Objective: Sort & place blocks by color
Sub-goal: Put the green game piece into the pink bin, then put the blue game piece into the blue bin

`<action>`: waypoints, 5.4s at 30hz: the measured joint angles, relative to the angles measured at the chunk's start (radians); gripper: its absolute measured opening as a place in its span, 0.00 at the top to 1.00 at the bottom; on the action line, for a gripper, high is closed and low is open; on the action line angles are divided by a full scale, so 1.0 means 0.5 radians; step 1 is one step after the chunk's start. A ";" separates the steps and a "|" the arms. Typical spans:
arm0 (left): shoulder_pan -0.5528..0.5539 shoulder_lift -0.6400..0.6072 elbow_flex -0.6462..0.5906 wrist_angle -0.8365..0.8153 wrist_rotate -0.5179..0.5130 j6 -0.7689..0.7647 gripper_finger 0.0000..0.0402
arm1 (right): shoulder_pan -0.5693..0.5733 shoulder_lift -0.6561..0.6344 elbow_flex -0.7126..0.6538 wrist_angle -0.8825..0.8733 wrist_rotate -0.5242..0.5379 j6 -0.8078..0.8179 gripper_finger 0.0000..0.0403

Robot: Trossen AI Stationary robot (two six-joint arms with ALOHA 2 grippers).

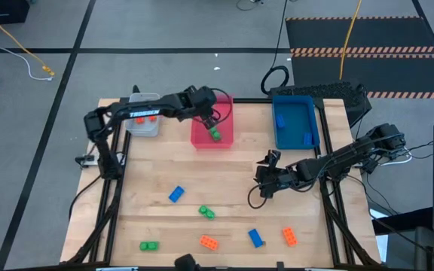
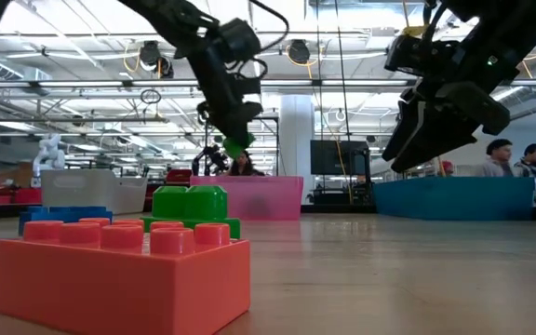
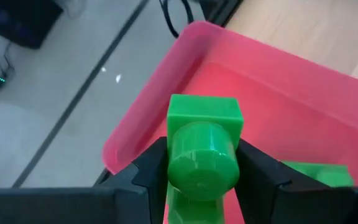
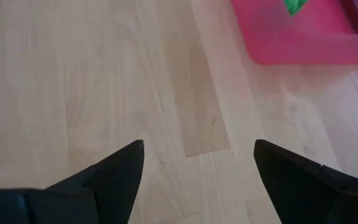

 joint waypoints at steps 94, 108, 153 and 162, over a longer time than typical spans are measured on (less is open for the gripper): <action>-1.542 -1.317 -1.544 0.387 0.331 -1.263 0.45 | -0.171 -0.121 0.229 0.074 -0.167 -0.102 0.26; -1.707 -1.301 -1.512 -0.013 0.468 -1.801 0.55 | -0.216 -0.120 0.228 0.121 -0.217 -0.274 0.26; -1.456 -0.750 -1.508 0.029 0.914 -2.109 0.09 | -0.260 -0.120 -0.111 0.316 -0.215 -0.599 0.26; -1.416 -0.686 -1.503 0.064 0.893 -2.124 0.14 | -0.260 -0.121 -0.111 0.320 -0.214 -0.592 0.26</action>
